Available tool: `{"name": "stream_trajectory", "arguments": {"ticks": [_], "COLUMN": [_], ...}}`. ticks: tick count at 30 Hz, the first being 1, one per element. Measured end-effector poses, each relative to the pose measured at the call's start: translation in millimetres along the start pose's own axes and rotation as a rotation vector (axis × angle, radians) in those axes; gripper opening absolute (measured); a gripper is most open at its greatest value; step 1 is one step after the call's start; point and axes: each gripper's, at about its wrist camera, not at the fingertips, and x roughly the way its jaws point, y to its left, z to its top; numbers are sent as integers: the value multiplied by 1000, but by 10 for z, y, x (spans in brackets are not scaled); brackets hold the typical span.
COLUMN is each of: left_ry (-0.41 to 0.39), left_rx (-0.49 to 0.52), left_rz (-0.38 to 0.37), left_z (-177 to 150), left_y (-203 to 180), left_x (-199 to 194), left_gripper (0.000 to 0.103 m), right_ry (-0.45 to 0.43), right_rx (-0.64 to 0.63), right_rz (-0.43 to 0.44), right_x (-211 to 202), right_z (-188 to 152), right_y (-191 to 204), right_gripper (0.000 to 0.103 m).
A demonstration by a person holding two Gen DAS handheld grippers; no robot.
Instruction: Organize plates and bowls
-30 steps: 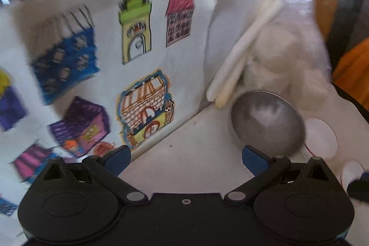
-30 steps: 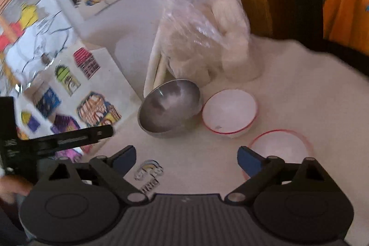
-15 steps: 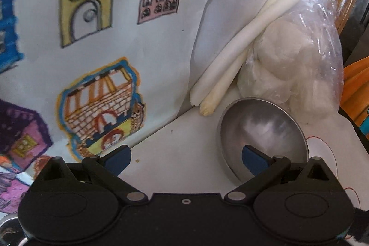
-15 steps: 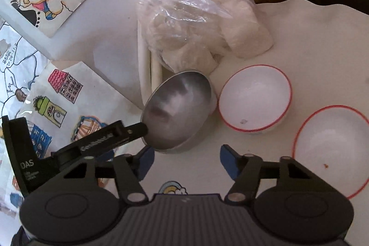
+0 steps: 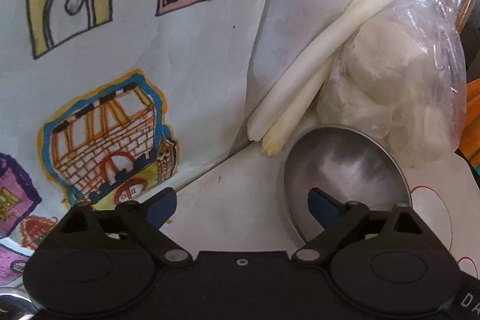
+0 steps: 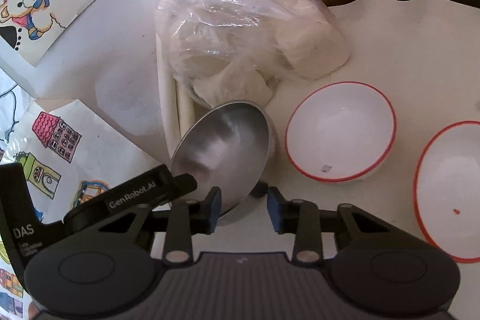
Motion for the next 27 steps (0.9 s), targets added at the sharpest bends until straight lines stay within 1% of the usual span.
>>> {"name": "stream_trajectory", "arguments": {"ticks": [4, 7, 10, 12, 13, 16, 18, 19, 20, 23, 27], "left_ry": [17, 4, -2, 2, 7, 12, 16, 20, 23, 25, 36], "left_rx": [-18, 0, -1, -1, -8, -1, 5, 6, 7, 23, 11], "left_rz": [-15, -12, -19, -51, -67, -80, -99, -108, -120, -120, -135], "left_z": [12, 27, 48, 54, 58, 51, 43, 38, 23, -27, -89], "left_y": [-16, -55, -61, -30, -32, -77, -104, -114, -120, -142, -117], "left_x": [104, 132, 165, 169, 170, 177, 177, 175, 177, 122, 47], "left_gripper": [88, 77, 65, 51, 48, 39, 26, 21, 13, 13, 12], "right_ry": [-1, 1, 4, 8, 9, 9, 12, 14, 17, 30, 49], "right_rx": [6, 4, 8, 11, 12, 13, 10, 6, 2, -10, -37], "right_rz": [-4, -6, -8, -6, -7, -4, -1, 2, 8, 10, 8], "right_x": [37, 57, 85, 95, 102, 102, 99, 96, 93, 76, 23], "right_z": [25, 58, 82, 90, 95, 97, 101, 102, 100, 82, 30], "right_y": [-21, -47, -69, -81, -82, -91, -92, -94, -99, -118, -132], "right_gripper": [34, 33, 32, 32, 32, 30, 29, 29, 28, 26, 24]}}
